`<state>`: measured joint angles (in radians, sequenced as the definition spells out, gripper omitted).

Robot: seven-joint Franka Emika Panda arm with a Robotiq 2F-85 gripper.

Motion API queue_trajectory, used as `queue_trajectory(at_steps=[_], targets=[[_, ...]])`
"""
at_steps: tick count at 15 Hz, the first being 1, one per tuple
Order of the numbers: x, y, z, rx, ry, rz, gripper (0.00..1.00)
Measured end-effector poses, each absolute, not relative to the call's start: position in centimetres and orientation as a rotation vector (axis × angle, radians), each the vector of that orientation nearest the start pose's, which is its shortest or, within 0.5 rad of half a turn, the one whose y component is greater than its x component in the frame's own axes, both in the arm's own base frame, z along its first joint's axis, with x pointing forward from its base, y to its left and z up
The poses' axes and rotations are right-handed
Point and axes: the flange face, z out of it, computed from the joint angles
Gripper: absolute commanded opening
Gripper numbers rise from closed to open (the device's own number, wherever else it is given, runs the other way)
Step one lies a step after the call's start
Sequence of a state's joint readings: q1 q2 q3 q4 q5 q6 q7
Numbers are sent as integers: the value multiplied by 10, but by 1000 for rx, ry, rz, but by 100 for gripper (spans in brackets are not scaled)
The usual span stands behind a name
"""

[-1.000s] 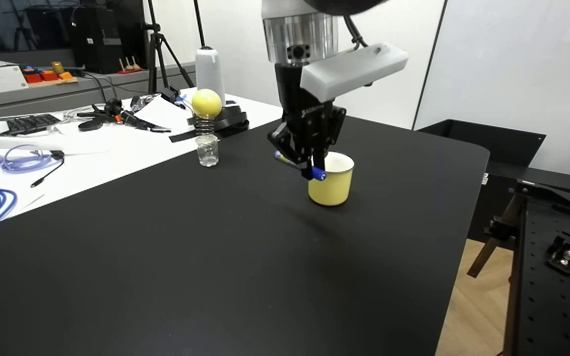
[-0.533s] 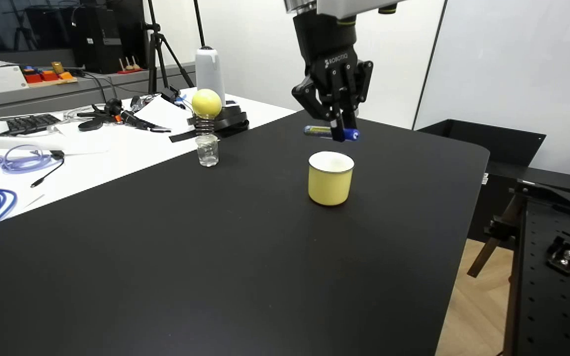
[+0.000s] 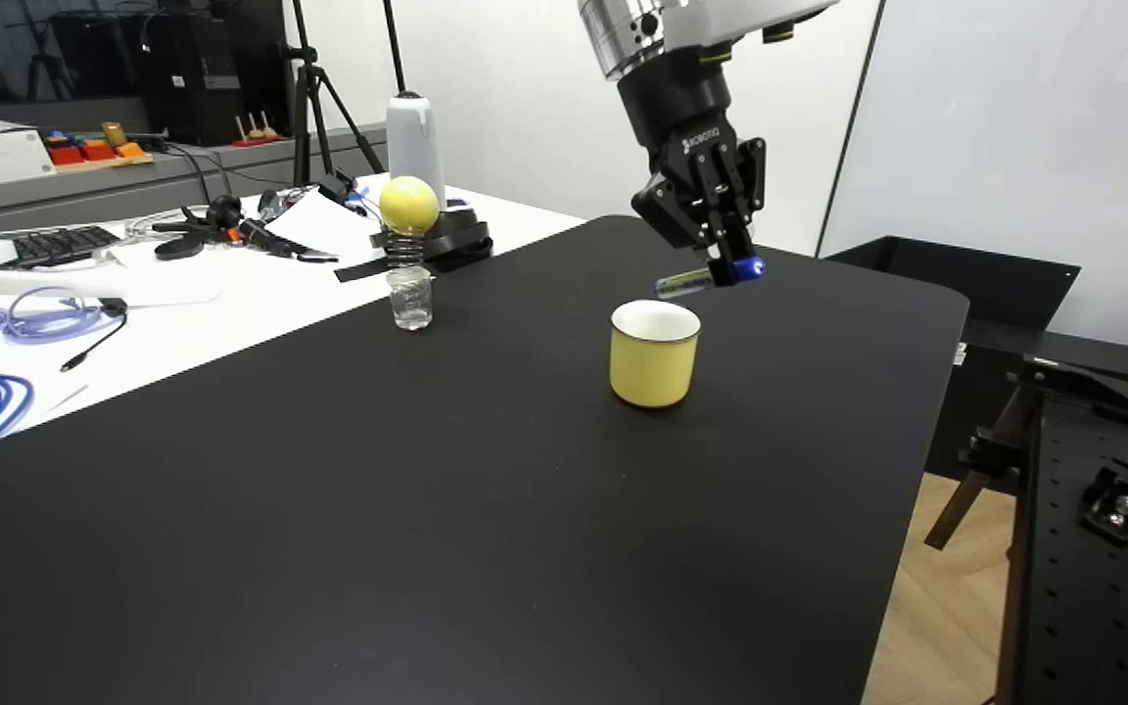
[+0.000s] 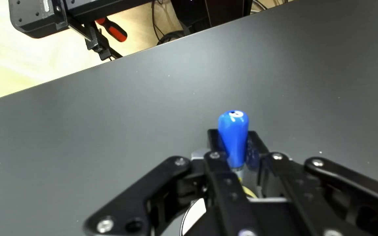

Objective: Put the blue marker inside the yellow mug

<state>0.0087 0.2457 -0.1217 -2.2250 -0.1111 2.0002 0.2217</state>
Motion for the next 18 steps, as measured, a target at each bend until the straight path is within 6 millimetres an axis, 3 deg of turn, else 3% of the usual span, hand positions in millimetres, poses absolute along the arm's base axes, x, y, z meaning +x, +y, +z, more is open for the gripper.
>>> queue_trajectory(at_steps=[5, 10, 11, 12, 18], targets=[[505, -65, 198, -3104, 285, 865, 6], [529, -70, 187, -3079, 203, 874, 6], [533, -73, 186, -3075, 200, 878, 47], [536, -75, 185, -3070, 200, 883, 48], [548, -91, 179, -3024, 247, 892, 89]])
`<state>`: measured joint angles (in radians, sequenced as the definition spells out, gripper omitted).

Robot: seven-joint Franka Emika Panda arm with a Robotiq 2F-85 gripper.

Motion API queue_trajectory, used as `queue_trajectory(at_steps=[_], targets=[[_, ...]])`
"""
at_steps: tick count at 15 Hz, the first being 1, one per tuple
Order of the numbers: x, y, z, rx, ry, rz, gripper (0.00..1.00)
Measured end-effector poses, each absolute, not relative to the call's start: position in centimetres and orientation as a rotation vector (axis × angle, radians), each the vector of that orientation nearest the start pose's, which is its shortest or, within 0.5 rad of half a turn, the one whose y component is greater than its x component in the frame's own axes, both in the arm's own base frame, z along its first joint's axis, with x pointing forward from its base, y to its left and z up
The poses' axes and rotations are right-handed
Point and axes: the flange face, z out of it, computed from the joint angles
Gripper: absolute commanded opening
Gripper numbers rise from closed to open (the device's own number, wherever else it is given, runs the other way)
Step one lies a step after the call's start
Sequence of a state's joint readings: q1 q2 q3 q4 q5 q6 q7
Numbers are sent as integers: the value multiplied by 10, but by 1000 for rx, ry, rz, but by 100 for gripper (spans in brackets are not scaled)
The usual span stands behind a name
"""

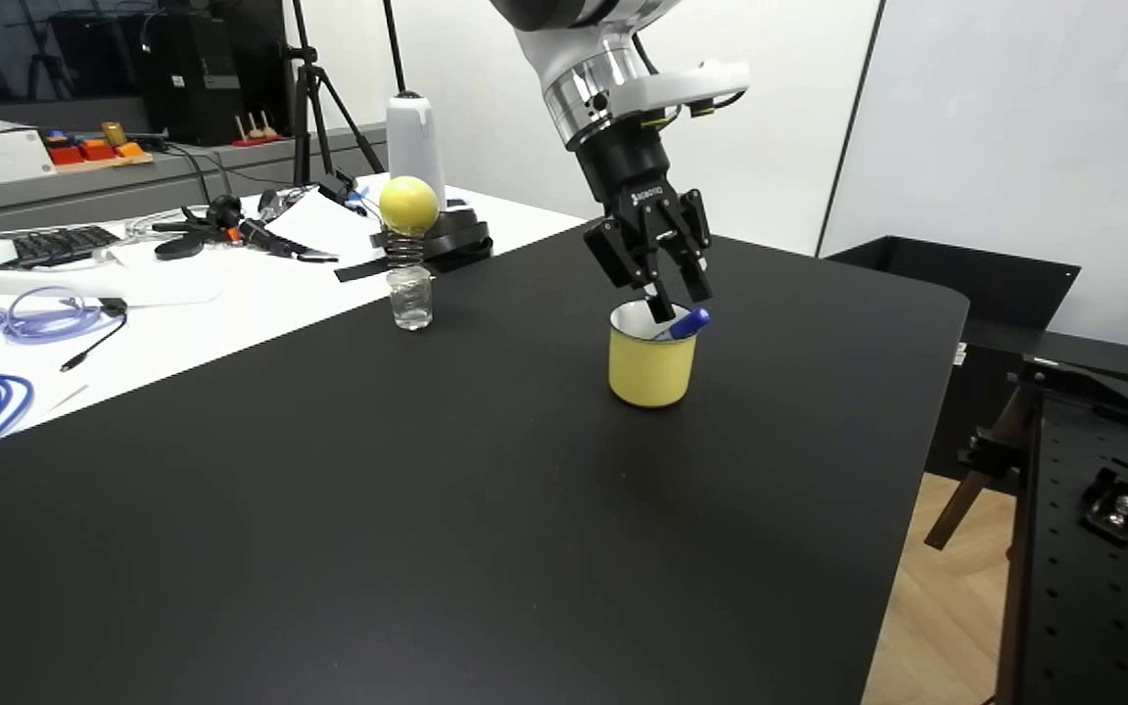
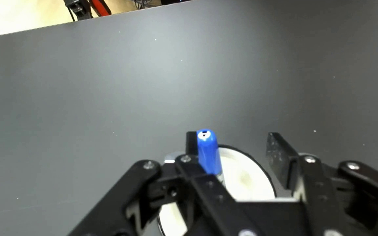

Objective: Put the blue marker inside the yellow mug

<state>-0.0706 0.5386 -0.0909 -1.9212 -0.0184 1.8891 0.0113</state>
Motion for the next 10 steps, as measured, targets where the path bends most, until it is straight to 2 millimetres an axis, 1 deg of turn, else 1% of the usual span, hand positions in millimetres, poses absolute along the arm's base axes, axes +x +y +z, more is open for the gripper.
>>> queue_trajectory(at_steps=[1, 2, 3, 5, 8, 10], targets=[[550, -91, 180, -3031, 245, 877, 95], [553, -90, 181, -3042, 238, 854, 99], [556, -88, 184, -3063, 220, 823, 100], [563, -79, 196, -3134, 144, 738, 100], [566, -52, 229, -3260, -30, 561, 100], [558, -30, 256, -3329, -153, 425, 100]])
